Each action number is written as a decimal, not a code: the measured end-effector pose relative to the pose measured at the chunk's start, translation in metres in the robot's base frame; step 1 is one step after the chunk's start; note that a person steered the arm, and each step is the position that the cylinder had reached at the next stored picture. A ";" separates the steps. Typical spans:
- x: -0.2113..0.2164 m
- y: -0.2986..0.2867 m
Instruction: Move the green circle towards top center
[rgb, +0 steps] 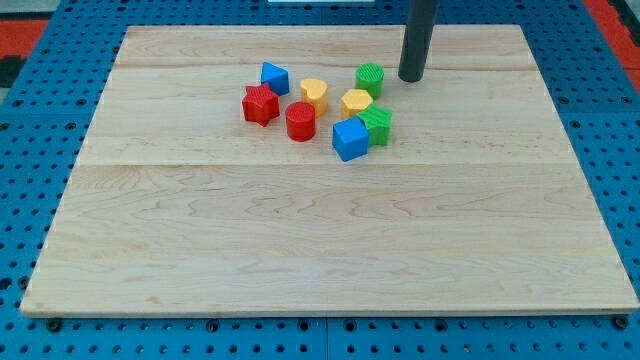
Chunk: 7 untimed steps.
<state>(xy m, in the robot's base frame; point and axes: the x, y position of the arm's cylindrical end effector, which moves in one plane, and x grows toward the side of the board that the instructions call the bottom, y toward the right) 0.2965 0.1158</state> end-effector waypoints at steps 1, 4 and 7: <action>0.004 0.000; 0.004 0.013; 0.007 0.016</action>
<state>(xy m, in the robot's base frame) 0.3035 0.1316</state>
